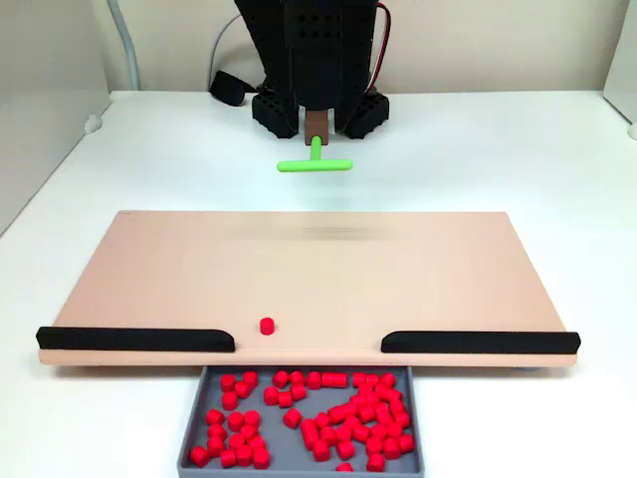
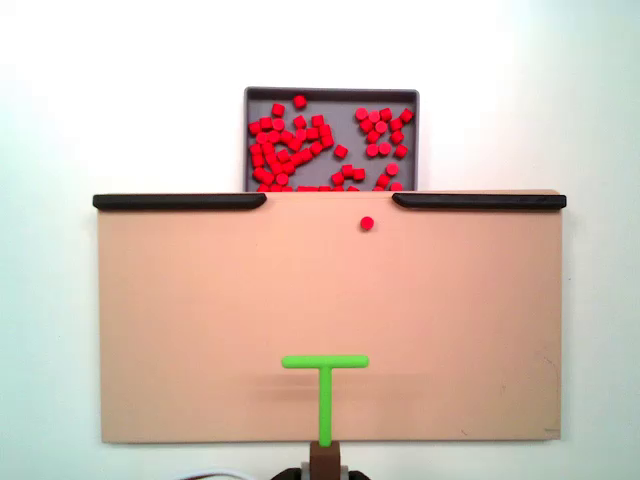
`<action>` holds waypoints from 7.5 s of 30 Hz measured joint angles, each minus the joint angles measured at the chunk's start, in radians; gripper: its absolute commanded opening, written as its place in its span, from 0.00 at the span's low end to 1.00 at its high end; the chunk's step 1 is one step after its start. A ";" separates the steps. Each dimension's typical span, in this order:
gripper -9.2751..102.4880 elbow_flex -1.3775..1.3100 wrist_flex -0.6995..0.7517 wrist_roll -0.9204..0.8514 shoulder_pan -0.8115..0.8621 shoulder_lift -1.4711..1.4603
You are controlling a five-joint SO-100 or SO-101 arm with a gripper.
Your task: Push granules from bottom to the grey container
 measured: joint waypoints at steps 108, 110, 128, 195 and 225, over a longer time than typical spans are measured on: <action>0.08 0.172 -0.391 -0.074 0.067 -0.195; 0.08 0.170 -0.405 -0.072 0.072 -0.202; 0.08 0.150 -0.410 -0.075 0.067 -0.281; 0.08 -0.331 -0.282 -0.025 0.000 -0.621; 0.08 -0.012 0.006 0.005 -0.035 -0.011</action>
